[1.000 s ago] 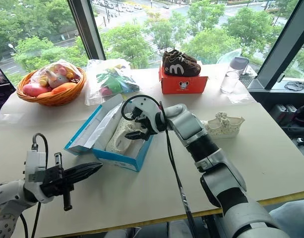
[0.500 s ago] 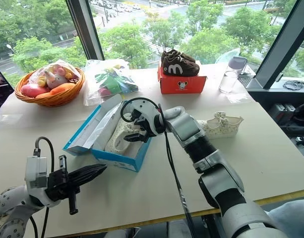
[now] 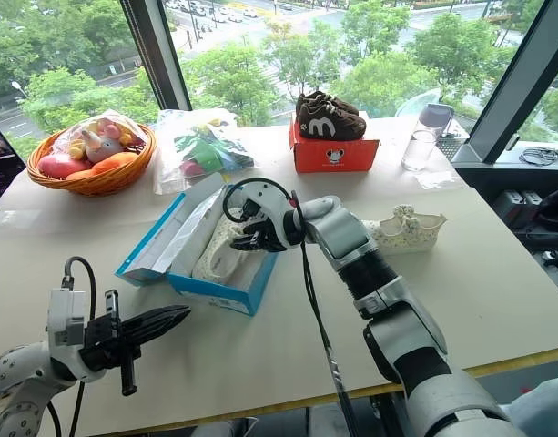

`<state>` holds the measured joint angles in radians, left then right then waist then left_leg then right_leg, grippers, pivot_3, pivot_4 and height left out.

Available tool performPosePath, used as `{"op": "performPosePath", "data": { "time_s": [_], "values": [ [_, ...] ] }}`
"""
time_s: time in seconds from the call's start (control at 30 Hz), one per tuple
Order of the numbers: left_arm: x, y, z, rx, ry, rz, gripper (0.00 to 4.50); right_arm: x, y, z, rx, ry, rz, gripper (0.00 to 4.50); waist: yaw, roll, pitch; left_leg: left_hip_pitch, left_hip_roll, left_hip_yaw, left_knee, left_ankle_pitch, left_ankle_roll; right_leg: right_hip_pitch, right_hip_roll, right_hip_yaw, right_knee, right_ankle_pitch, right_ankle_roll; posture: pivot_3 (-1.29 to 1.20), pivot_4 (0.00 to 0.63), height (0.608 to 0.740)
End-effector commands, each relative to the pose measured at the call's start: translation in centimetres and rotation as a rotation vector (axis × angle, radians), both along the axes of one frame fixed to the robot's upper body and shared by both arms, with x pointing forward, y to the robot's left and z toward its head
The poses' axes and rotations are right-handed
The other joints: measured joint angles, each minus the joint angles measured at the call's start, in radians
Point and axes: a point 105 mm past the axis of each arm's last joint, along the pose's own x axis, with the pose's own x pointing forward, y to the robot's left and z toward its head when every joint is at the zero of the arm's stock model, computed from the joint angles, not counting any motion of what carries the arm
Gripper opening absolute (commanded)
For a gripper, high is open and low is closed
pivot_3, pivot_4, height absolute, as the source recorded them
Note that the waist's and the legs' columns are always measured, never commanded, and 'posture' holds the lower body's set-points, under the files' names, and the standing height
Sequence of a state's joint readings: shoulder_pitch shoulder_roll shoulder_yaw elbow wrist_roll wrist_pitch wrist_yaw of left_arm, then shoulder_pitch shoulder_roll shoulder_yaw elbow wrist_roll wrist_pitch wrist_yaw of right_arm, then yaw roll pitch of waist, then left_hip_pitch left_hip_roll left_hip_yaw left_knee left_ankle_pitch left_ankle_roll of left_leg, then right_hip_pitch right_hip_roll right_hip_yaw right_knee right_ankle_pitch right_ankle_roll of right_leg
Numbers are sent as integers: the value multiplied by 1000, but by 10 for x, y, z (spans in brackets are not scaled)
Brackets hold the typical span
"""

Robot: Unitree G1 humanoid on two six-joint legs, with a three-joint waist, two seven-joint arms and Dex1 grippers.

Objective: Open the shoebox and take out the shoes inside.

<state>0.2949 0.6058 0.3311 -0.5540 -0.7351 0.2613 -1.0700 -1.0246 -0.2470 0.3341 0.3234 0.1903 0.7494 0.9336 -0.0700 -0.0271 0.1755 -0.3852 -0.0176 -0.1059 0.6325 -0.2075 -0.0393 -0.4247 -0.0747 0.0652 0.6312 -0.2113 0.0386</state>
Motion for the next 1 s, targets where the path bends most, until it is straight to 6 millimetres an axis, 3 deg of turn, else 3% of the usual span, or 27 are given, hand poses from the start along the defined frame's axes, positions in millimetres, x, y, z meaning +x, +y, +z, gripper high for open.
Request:
{"op": "performPosePath", "data": {
  "time_s": [0.03, 0.13, 0.23, 0.63, 0.83, 1.0],
  "values": [
    [-1, -1, 4, 15, -24, -10, 0, -6, 4, 35, 156, -43, 30, 178, 0, 0, 0, 0, 0, 0, 0, 0, 0, 0, 0, 0, 0, 0, 0, 0, 150, 740],
    [-1, -1, 4, 19, -21, -9, 0, -10, 4, 51, 238, -52, 51, 178, -1, 0, 0, 0, 0, 0, 0, 0, 0, 0, 0, 0, 0, 0, 0, 0, 150, 740],
    [0, -1, 4, 24, -20, -12, 0, -21, 2, 83, 382, -63, 105, 178, 0, 0, 0, -1, 0, 0, 0, 0, 0, -1, 0, 0, 0, 0, 0, 0, 150, 740],
    [3, 0, 3, 34, -15, -13, 0, -20, -7, 132, 537, -70, 48, 178, -1, 0, 0, -1, 0, 0, 0, 0, 0, -1, 0, 0, 0, 0, 0, 0, 150, 740],
    [2, -2, 6, 27, -25, -18, 0, -24, -47, 171, 594, -182, -37, 178, 9, 1, 0, -2, 0, 0, 0, 0, 0, -1, -1, -1, -1, 0, 0, 0, 150, 740],
    [6, -7, 21, -4, -68, -29, 0, -25, -103, 184, 567, -279, -213, 178, 12, 1, 1, -3, -1, 0, 0, 0, 0, -1, -1, -1, -2, 0, 1, 0, 150, 740]
  ]
}}
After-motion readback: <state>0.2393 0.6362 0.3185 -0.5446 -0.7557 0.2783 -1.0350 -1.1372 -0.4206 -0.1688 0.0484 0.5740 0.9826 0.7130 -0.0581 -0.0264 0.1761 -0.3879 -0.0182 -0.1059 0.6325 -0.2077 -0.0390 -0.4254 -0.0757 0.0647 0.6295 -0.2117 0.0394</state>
